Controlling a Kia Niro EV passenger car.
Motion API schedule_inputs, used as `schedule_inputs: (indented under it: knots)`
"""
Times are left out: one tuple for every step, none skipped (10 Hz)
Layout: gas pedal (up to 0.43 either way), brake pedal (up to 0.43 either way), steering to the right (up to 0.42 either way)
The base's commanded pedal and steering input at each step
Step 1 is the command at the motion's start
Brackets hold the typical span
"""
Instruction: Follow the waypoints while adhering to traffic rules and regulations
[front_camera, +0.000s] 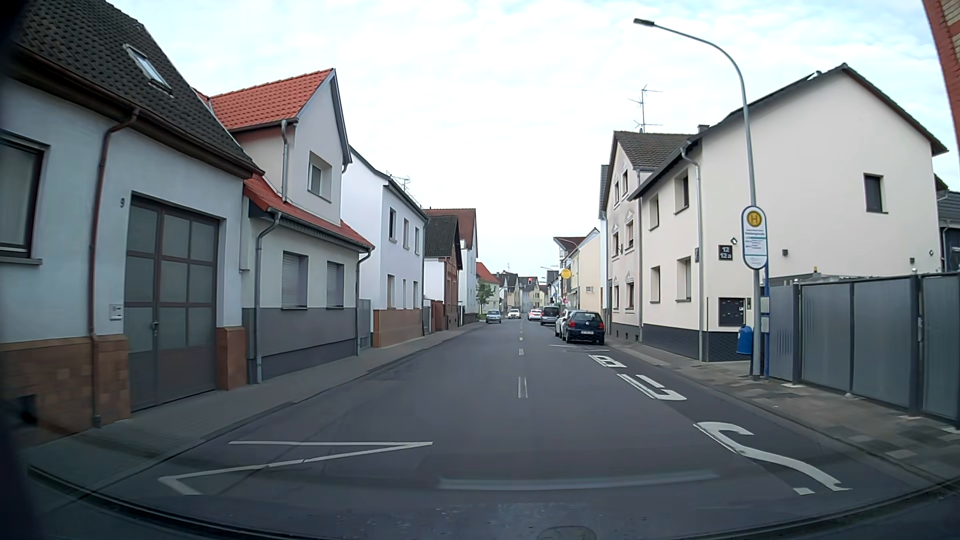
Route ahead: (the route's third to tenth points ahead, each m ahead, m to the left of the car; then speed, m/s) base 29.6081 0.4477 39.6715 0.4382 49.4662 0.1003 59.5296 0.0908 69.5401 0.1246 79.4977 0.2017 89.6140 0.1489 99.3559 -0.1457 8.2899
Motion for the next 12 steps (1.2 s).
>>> schedule_inputs:
  knots:
    - [0.059, 0.0, 0.004]
    - [0.059, 0.0, 0.003]
    - [0.059, 0.0, 0.002]
    - [0.059, 0.0, 0.001]
    - [0.059, 0.0, 0.0]
    - [0.059, 0.0, 0.0]
    - [0.059, 0.0, 0.0]
    - [0.059, 0.0, 0.0]
    - [0.059, 0.0, 0.0]
    - [0.059, 0.0, 0.0]
    - [0.059, 0.0, 0.0]
    - [0.059, 0.0, 0.0]
